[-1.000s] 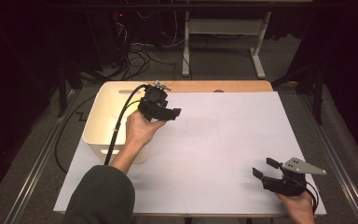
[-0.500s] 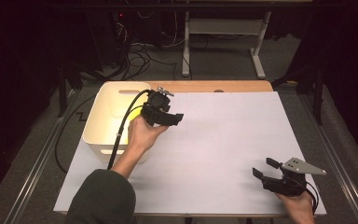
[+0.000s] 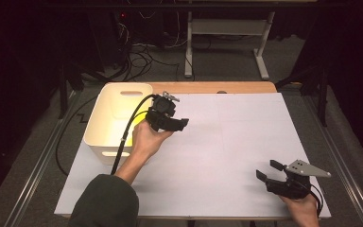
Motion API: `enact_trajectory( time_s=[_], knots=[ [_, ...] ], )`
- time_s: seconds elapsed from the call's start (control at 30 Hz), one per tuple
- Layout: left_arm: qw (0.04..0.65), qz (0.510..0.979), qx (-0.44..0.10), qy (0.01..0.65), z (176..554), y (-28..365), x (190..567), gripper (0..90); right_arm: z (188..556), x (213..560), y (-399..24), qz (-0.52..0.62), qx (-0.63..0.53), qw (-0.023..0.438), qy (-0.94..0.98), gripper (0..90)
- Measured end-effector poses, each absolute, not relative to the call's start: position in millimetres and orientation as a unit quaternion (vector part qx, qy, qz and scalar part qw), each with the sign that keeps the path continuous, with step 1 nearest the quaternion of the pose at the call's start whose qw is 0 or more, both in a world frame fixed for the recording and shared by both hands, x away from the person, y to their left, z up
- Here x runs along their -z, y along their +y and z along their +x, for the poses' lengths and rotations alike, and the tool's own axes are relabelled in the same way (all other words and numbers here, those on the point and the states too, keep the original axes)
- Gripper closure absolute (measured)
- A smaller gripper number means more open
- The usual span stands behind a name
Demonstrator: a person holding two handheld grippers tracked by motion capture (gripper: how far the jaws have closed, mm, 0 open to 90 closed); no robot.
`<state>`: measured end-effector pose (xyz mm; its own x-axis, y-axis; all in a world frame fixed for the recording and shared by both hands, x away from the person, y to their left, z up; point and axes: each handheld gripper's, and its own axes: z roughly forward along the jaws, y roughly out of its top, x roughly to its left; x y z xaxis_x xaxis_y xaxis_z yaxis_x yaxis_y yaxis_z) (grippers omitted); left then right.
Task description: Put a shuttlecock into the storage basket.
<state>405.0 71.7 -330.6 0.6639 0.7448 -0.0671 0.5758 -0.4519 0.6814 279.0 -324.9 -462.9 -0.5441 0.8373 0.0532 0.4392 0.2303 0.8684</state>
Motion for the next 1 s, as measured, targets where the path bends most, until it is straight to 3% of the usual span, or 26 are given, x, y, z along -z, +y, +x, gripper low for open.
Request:
enact_trajectory(
  time_s=[1.0],
  knots=[
    [0.345, 0.846, -0.111, 0.390, 393, 65, 351, 40.1, 279, 463, -325, 0.424, -0.454, 0.220, 0.753, 29.5]
  ],
)
